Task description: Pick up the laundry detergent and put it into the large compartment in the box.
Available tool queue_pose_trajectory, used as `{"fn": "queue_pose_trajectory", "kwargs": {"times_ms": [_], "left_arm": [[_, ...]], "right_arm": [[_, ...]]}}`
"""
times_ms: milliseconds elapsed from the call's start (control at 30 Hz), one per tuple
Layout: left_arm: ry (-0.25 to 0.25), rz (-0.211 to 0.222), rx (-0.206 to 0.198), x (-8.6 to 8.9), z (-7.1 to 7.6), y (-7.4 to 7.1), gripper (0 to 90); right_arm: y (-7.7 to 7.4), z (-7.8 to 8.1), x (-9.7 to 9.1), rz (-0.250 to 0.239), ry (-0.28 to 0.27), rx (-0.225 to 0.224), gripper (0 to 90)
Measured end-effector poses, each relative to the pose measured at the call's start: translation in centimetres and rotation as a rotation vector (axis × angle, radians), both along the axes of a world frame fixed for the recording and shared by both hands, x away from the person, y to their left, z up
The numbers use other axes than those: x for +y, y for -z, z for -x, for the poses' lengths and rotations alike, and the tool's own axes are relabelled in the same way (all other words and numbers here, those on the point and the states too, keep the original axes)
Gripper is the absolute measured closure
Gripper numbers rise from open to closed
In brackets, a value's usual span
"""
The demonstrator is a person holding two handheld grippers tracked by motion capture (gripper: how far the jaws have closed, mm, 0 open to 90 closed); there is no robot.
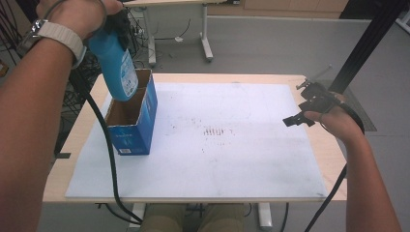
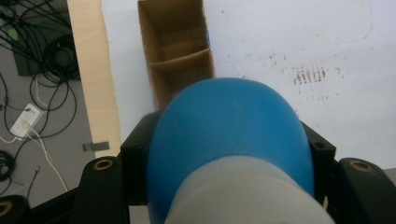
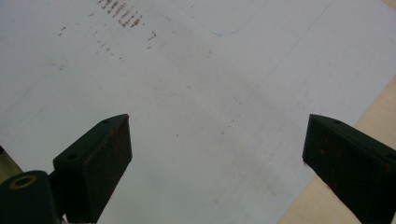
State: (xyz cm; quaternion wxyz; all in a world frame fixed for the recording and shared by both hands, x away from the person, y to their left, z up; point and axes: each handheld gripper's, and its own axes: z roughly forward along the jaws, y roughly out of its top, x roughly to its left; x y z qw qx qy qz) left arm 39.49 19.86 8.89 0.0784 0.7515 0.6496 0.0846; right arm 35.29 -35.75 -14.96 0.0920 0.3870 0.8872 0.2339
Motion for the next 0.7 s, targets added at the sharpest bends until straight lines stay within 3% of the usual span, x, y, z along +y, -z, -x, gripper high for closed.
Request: {"fn": "queue_pose_trajectory", "kwargs": {"times_ms": [700], "left_arm": [[-0.032, -0.018, 0.018, 1.0, -1.4, 2.4, 38.5]], "right_arm": [[0.6, -0.5, 0.0, 0.003, 0.005, 0.016, 8.1]]}}
